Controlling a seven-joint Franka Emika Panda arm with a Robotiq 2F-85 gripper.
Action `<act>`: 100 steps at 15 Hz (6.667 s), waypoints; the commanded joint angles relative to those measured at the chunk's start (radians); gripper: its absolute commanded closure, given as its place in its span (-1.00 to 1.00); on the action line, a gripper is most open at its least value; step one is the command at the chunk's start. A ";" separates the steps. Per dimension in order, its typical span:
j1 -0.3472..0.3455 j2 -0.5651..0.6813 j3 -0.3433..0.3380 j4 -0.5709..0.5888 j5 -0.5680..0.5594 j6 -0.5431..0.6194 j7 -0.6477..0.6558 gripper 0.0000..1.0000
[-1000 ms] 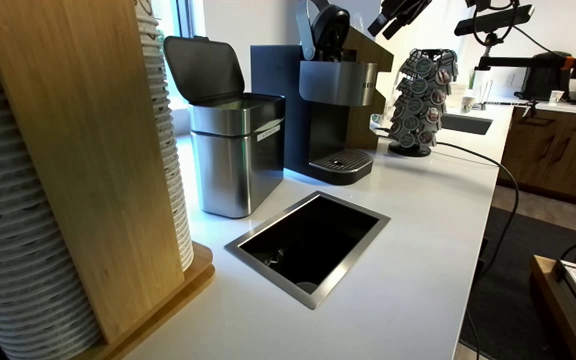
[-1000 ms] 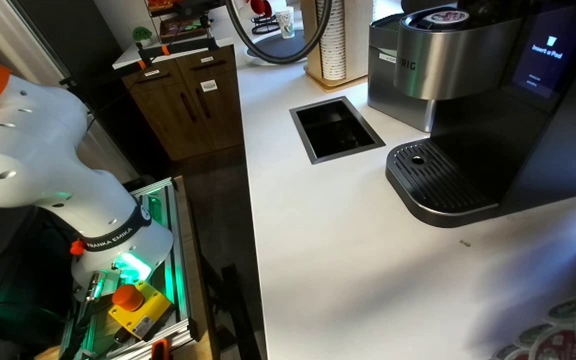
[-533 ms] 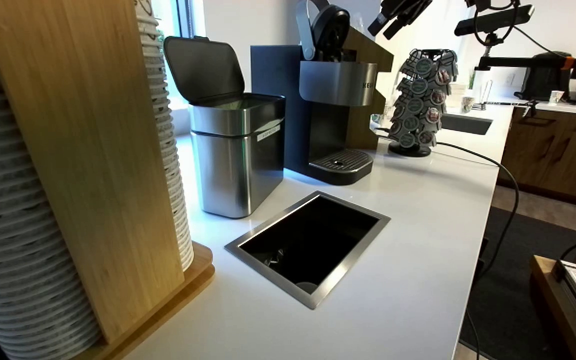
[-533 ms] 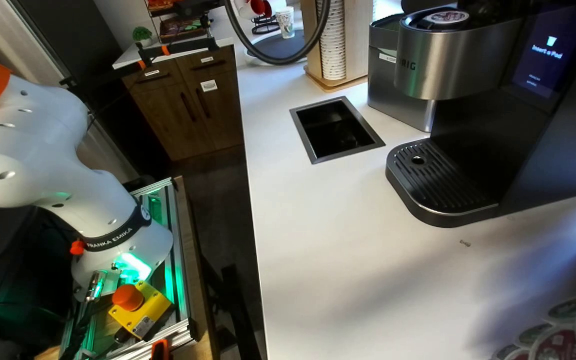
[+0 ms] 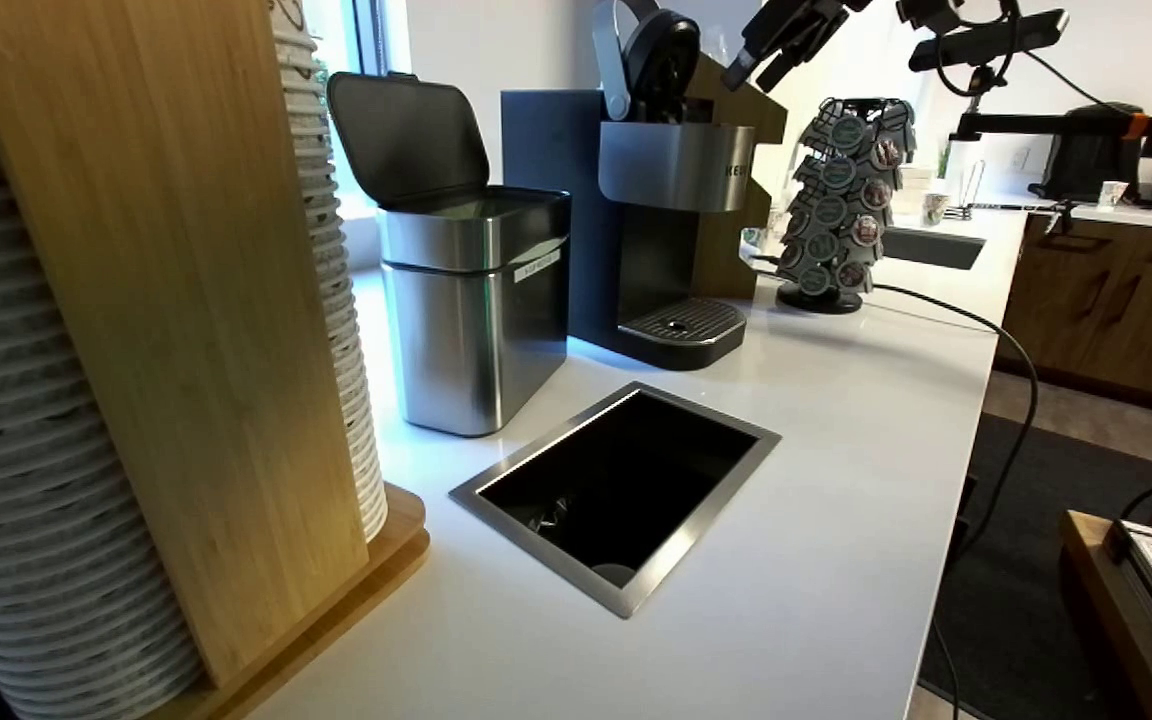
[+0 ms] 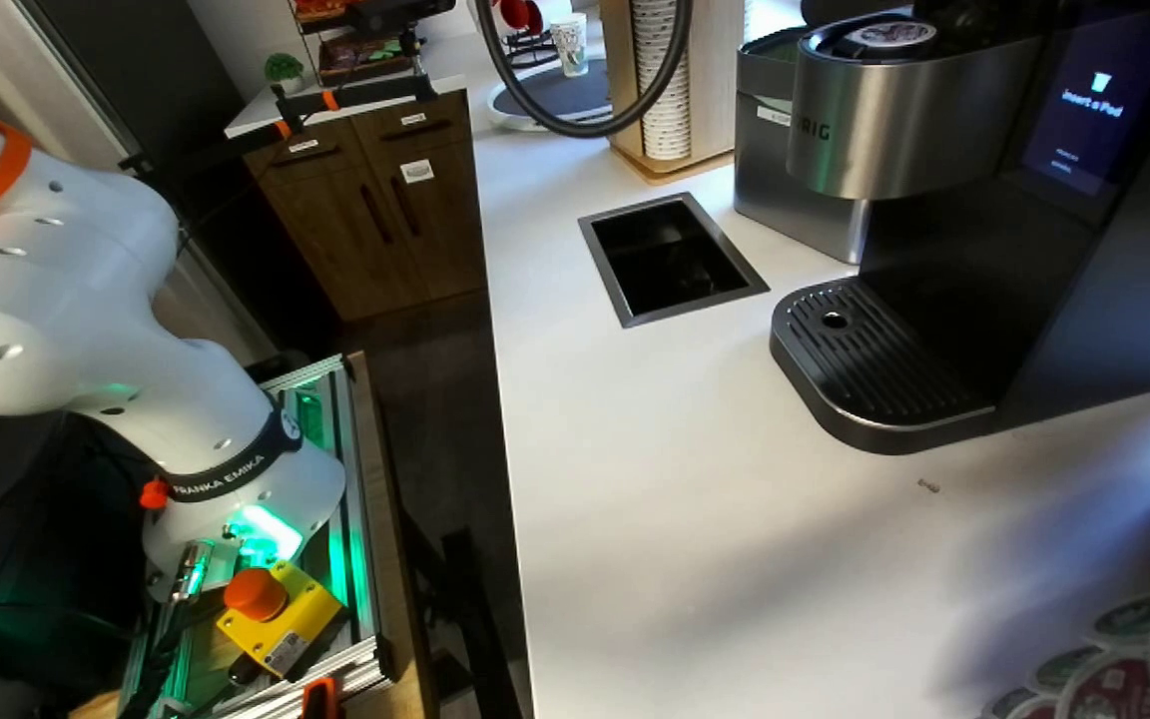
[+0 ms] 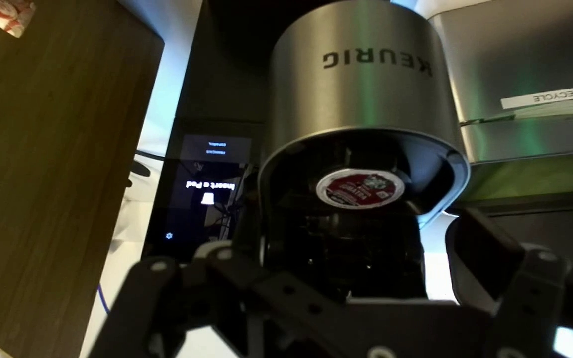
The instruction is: Open the lid of coffee maker, then remove the coffee pod from the coffeemaker and put it in the bin and finally close the lid of the bin
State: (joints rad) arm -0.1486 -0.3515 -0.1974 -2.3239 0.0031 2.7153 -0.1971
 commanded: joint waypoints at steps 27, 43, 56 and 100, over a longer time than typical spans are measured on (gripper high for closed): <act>-0.057 0.164 0.075 0.054 -0.069 0.150 0.289 -0.67; -0.079 0.175 0.101 0.067 -0.114 0.147 0.356 0.35; -0.086 0.154 0.100 0.068 -0.102 0.136 0.325 0.75; -0.016 0.132 0.049 0.052 -0.055 0.069 0.170 -0.69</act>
State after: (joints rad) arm -0.1784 -0.2033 -0.1365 -2.2605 -0.0746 2.8190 -0.0015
